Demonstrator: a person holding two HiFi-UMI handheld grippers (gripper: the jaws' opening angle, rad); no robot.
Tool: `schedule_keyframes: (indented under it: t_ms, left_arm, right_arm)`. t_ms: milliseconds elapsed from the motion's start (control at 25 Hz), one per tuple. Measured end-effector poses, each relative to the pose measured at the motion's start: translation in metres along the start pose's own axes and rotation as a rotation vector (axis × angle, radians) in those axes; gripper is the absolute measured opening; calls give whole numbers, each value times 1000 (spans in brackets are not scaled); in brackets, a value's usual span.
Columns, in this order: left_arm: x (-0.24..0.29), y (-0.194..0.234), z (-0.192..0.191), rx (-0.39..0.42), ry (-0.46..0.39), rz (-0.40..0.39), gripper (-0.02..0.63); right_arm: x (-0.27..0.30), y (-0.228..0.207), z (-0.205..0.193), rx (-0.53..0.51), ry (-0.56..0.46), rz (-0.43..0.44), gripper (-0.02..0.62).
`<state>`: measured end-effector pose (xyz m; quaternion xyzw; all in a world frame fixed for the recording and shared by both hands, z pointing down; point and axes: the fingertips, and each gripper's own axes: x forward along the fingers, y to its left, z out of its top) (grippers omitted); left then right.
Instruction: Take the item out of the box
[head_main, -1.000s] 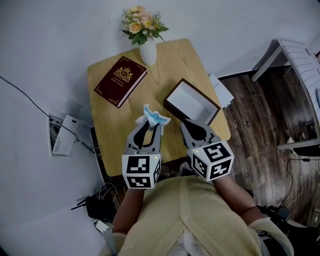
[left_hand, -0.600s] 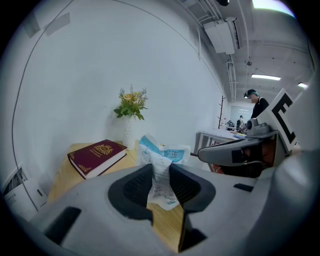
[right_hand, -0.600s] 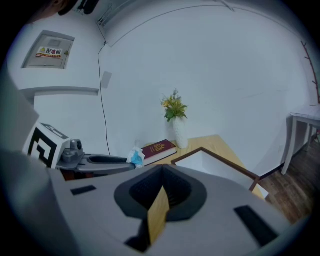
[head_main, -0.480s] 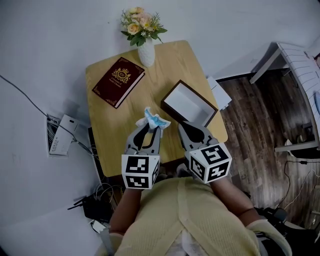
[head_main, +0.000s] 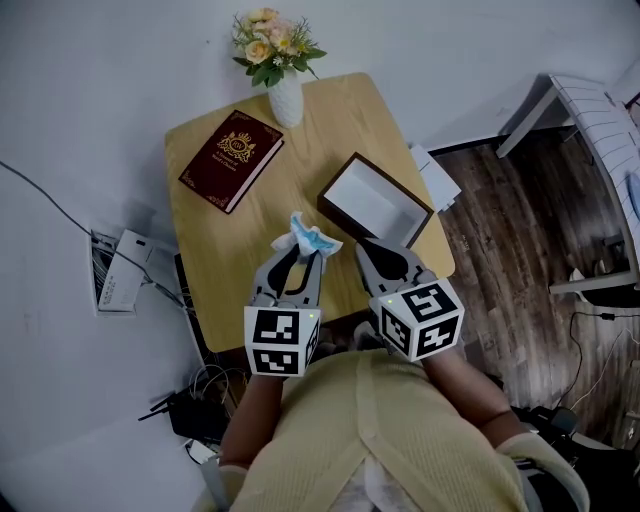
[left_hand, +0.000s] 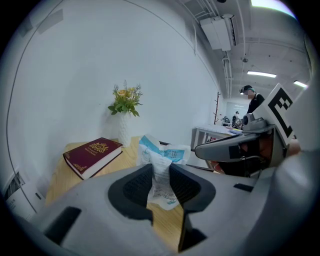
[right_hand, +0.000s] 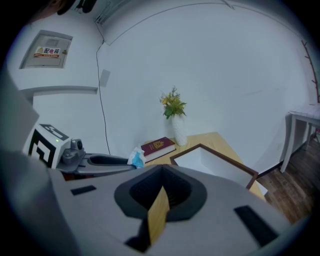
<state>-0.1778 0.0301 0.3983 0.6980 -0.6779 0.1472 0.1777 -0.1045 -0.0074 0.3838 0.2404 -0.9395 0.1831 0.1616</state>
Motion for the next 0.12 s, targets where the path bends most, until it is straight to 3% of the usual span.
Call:
schedule_keyframes:
  t_ms: [120]
  left_arm:
    - [2, -5, -1, 8, 0, -11, 120]
  right_arm:
    - [-3, -2, -1, 3, 4, -4, 29]
